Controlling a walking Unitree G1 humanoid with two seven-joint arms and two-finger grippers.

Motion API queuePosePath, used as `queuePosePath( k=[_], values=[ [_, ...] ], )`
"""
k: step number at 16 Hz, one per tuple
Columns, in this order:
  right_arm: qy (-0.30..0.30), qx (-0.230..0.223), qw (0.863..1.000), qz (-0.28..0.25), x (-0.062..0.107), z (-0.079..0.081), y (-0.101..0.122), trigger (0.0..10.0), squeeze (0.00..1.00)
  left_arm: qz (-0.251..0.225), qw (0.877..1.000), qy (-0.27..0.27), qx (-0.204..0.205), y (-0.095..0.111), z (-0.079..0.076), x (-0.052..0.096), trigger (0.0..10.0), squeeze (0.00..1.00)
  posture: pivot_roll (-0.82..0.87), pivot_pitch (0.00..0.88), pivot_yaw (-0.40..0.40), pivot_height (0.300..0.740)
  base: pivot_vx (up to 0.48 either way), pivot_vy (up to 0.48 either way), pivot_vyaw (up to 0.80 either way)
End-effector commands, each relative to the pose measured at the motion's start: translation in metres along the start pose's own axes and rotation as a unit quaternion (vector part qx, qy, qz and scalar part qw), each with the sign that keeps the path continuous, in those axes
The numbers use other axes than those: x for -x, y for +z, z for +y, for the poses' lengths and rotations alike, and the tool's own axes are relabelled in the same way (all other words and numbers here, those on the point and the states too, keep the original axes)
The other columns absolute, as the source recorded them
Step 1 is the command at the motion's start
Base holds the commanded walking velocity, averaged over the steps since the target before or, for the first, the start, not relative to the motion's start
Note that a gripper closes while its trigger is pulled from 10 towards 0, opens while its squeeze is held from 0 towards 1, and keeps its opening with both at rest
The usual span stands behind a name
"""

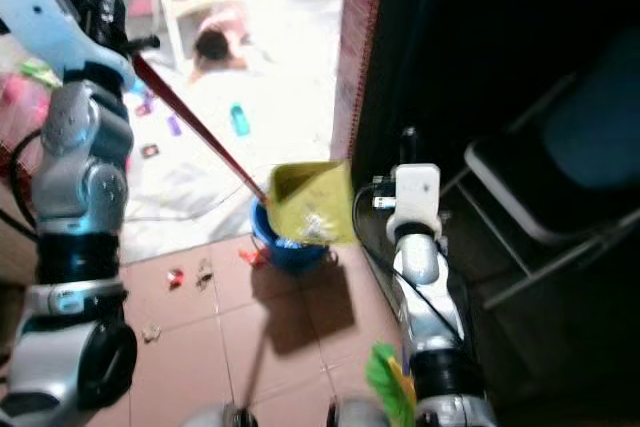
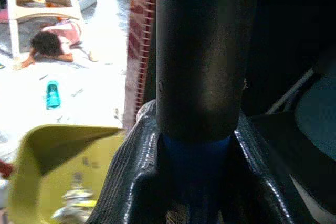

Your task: Sweep floor

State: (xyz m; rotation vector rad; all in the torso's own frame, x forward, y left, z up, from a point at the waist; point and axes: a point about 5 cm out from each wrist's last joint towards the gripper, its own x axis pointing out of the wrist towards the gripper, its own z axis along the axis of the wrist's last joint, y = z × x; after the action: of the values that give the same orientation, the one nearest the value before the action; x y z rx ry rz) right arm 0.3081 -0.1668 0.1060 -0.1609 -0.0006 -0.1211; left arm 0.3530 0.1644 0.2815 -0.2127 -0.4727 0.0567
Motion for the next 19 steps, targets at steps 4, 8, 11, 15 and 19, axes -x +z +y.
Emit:
queuePosePath(
  k=[4, 8, 11, 15, 19],
  values=[
    [-0.001, -0.011, 1.0, -0.015, -0.004, -0.004, 0.007, 10.0, 0.0, -0.081, 0.995, -0.038, -0.043, 0.028, -0.019, -0.005, 10.0, 0.0, -0.11, 0.028, 0.031, 0.74, 0.389, 0.168, 0.0],
    [0.003, -0.011, 1.0, -0.015, -0.003, -0.003, 0.006, 10.0, 0.0, -0.1, 0.991, -0.032, -0.078, 0.032, -0.02, -0.005, 10.0, 0.0, -0.11, 0.024, 0.033, 0.74, 0.14, 0.121, 0.0],
    [0.006, -0.013, 1.0, -0.013, -0.003, -0.002, 0.004, 10.0, 0.0, -0.107, 0.989, -0.037, -0.09, 0.035, -0.022, -0.007, 10.0, 0.0, -0.11, 0.023, 0.033, 0.74, 0.0, 0.0, 0.0],
    [0.01, -0.015, 1.0, -0.014, -0.004, 0.0, 0.005, 10.0, 0.0, -0.111, 0.984, -0.067, -0.126, 0.025, -0.032, -0.004, 10.0, 0.0, -0.11, 0.031, 0.034, 0.74, 0.0, 0.0, 0.0],
    [0.008, -0.015, 1.0, -0.013, -0.002, -0.001, 0.003, 10.0, 0.0, -0.097, 0.981, -0.093, -0.142, 0.008, -0.038, 0.003, 10.0, 0.0, -0.11, 0.032, 0.036, 0.74, 0.0, 0.0, 0.0]
  ],
)
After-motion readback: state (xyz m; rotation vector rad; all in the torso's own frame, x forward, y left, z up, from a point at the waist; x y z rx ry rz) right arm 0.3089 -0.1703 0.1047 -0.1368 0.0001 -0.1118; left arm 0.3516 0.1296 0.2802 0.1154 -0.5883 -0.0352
